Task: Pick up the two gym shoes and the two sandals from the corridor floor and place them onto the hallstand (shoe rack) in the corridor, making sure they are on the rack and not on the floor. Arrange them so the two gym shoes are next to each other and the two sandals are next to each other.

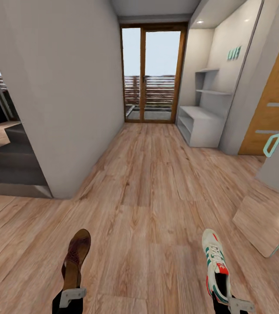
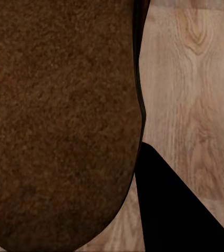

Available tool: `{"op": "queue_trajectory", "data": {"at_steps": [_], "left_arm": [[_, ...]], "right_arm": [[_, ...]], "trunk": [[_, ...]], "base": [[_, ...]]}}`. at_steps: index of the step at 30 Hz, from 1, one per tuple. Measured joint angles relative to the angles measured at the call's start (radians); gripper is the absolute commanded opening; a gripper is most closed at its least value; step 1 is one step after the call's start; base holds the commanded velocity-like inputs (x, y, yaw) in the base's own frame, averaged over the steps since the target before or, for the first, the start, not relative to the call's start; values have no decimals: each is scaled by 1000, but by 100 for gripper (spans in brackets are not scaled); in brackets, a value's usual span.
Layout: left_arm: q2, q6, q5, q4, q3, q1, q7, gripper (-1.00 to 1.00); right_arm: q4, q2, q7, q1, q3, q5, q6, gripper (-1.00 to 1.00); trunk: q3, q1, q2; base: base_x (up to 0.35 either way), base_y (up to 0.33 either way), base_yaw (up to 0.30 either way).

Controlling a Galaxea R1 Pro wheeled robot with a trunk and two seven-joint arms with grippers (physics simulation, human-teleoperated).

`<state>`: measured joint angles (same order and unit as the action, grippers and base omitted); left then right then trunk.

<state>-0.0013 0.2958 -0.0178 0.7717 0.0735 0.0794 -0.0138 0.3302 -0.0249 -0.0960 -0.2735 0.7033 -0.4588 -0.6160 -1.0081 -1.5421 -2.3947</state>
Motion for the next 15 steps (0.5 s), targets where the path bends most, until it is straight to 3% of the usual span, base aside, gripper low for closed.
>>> {"op": "queue_trajectory", "data": {"at_steps": [15], "left_arm": [[0, 0, 1, 0, 0, 0, 0, -100]], "right_arm": [[0, -2, -5, 0, -3, -6, 0, -100]], "trunk": [[-1, 0, 0]], "base": [[339, 0, -7]]}}
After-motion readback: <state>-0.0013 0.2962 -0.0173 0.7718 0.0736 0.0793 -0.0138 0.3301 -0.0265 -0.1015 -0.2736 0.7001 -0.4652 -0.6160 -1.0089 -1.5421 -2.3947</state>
